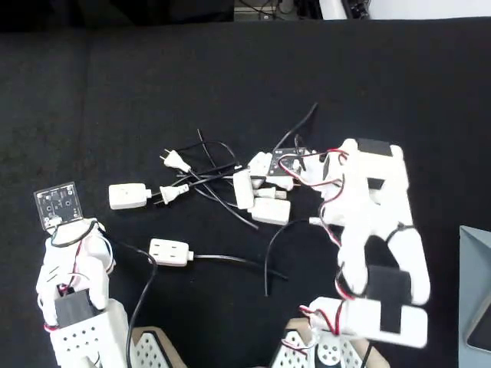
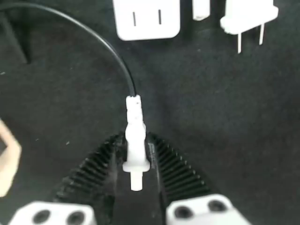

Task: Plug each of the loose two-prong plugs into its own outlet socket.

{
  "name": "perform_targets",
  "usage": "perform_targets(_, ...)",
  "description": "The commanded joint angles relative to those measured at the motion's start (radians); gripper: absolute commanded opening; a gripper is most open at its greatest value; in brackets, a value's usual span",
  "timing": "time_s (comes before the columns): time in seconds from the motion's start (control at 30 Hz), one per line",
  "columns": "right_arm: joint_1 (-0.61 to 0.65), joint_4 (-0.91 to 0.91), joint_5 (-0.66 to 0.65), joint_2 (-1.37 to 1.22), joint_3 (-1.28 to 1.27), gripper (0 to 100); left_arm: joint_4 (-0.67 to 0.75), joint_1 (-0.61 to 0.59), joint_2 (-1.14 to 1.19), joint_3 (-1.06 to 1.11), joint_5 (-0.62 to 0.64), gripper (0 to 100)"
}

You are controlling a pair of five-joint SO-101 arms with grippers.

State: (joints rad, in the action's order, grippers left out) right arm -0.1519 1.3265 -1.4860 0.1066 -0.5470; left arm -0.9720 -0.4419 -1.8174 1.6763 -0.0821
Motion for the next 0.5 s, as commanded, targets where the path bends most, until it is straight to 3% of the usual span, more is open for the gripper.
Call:
perform_targets(0.0,0.014,0.029,0.081,0.07,-0.012,7.7,0.018,-0.001,-0.005,0.008,0.002,3)
perform_targets(0.1,0.014,-0.005,0.149,0.079,-0.025,14.5,0.018,-0.001,-0.005,0.008,0.002,3)
perform_targets(0.27,0.014,-0.11,0.261,0.081,-0.074,17.6,0.018,-0.001,-0.005,0.008,0.002,3)
perform_targets(0.47,0.014,-0.089,0.265,0.081,-0.088,20.8,0.018,-0.002,-0.005,0.008,0.002,3)
